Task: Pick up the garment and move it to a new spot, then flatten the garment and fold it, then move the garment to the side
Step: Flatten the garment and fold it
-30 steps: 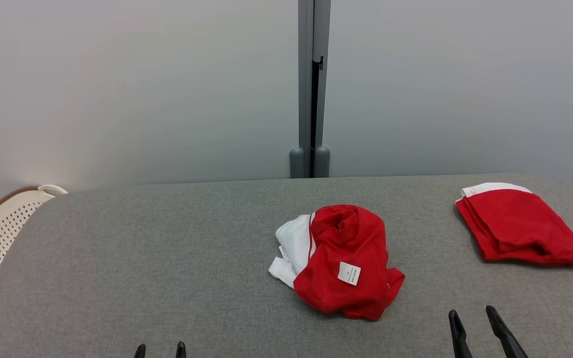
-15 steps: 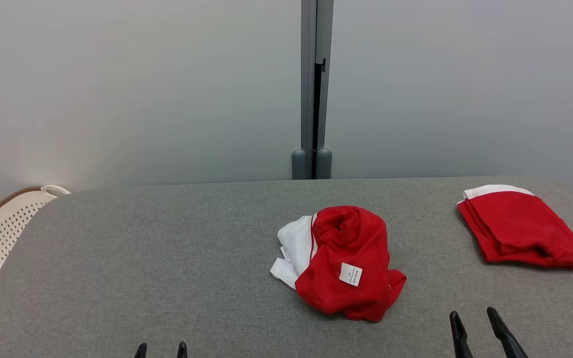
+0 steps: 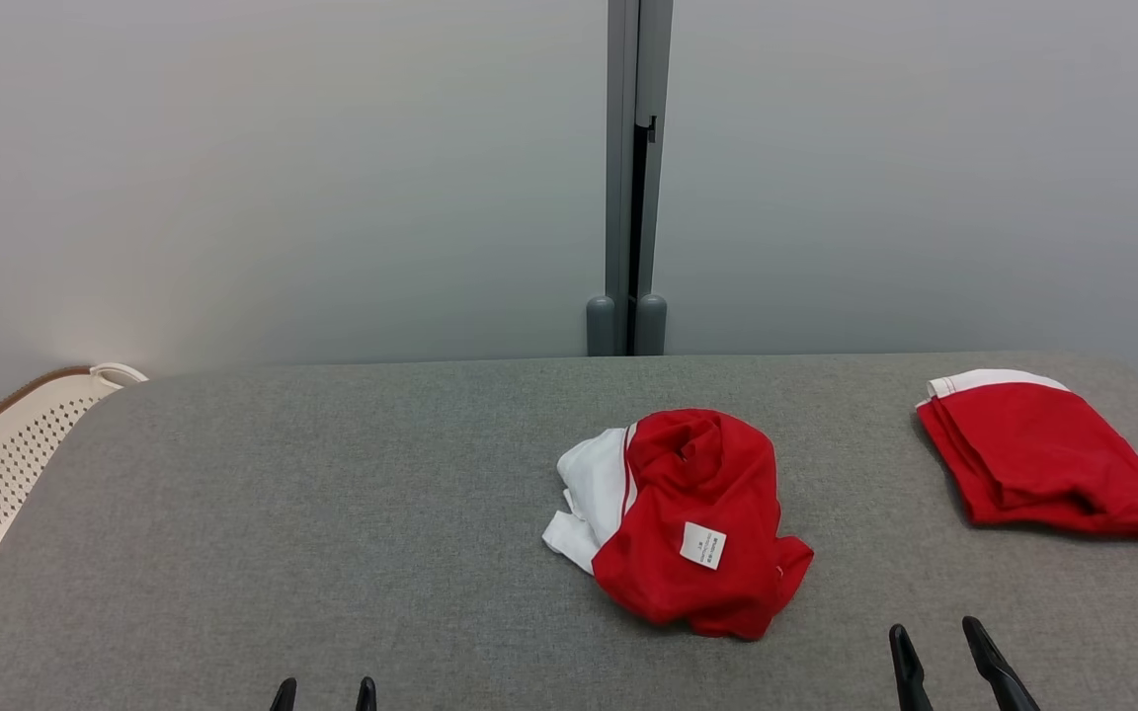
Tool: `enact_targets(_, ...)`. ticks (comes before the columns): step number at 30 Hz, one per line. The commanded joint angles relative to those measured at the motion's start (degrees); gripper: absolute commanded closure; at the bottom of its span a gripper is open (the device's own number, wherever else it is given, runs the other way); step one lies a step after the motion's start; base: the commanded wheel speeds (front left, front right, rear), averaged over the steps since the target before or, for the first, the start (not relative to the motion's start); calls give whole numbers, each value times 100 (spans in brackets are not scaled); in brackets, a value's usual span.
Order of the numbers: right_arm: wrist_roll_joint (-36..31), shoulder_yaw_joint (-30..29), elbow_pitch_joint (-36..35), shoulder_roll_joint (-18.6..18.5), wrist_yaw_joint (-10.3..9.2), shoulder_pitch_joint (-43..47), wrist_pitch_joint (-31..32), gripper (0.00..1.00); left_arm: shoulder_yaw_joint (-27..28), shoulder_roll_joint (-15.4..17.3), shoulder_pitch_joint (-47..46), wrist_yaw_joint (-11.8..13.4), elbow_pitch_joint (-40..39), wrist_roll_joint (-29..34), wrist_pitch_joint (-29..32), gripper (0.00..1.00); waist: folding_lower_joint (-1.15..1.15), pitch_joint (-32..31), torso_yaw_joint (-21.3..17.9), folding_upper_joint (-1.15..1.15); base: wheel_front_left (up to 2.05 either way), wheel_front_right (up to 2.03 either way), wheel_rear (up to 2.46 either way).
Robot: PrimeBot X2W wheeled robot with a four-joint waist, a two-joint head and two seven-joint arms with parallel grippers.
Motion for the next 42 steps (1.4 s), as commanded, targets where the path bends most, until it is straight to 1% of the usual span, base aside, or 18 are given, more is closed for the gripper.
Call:
enact_targets(1,24,7,19,0,0,84,-20,0,19,-22,61,-12,-27,34,-25,0,0,1,2,0,0,0,0)
enact_targets(18,-95,53,-20,-1,0,100,-20,0,138,-118,58,-161,91,177,-25,0,0,71,-61,0,0,0,0)
enact_targets(22,-130,41,-56,-13,0,80,-20,0,144,-132,-46,-177,147,180,-25,0,0,170,-93,0,0,0,0)
enact_targets(26,-155,12,-94,-43,0,-8,-20,0,31,-142,-348,-262,302,228,-25,0,0,395,-70,0,0,0,0)
enact_targets(30,-109,-30,-114,-56,0,-159,-20,0,-218,-156,-929,-376,632,240,-10,0,0,659,-50,0,0,0,0)
enact_targets(34,-151,-22,-174,-99,0,-418,-20,0,-492,-182,-1798,-475,967,54,254,0,0,1115,-78,0,0,0,0)
enact_targets(39,-195,43,-202,-158,0,-763,-20,0,-953,-195,-3026,-585,1643,-174,937,0,0,1637,-183,0,0,0,0)
enact_targets(42,-201,87,-221,-195,0,-965,-20,0,-1048,-196,-3719,-614,2127,-364,1402,0,0,1956,-300,0,0,0,0)
